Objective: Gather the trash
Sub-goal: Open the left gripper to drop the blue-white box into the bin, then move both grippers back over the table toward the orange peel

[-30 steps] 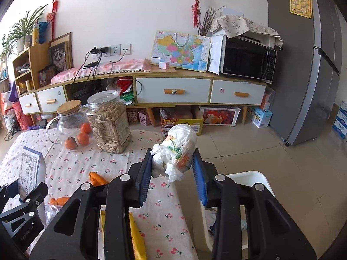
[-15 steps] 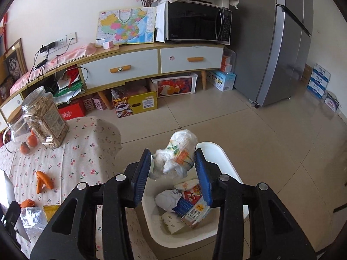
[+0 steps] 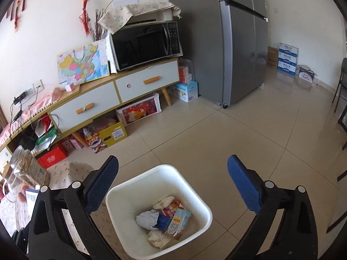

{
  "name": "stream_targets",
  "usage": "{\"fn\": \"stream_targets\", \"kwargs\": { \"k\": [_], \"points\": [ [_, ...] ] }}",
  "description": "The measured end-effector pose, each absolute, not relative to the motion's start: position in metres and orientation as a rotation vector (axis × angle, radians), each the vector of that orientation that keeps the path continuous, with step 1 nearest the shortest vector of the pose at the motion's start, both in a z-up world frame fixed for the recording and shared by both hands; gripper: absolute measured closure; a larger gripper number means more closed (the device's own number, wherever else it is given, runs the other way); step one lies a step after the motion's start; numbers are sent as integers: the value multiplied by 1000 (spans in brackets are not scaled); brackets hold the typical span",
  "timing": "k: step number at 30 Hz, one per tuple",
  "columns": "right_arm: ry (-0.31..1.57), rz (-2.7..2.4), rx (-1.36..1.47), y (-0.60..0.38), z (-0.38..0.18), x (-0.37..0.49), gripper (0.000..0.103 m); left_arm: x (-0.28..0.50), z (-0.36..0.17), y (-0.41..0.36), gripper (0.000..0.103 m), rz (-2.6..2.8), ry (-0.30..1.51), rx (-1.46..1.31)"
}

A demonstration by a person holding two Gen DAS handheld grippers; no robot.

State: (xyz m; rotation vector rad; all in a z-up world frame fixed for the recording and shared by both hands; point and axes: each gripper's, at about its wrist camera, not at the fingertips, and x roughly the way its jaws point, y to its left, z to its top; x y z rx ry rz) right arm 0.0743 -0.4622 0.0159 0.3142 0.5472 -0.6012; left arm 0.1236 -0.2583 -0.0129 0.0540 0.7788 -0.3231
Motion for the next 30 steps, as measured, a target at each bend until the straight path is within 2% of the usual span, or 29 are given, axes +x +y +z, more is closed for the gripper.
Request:
{"fn": "stream_targets", "kwargs": {
  "k": [11,13,14,17,20,22,30],
  "points": [
    [495,-717,424,-518,22,44,7,145,-27,-343,45,-421,835,60],
    [501,-730,419,-520,20,45,7,151,-33,-355,37,-428,862,55],
    [505,-739,412,-521,20,45,7,156,-37,-360,25,-421,886,53],
    [514,-762,375,-518,19,46,7,160,-41,-365,23,-419,936,28],
    [516,-780,322,-510,21,50,7,155,-37,-360,16,-414,920,34],
    [519,-781,295,-504,21,52,7,153,-31,-351,15,-386,897,50],
    [551,-695,155,-452,18,68,7,146,-6,-282,8,-207,823,11]
  ]
}}
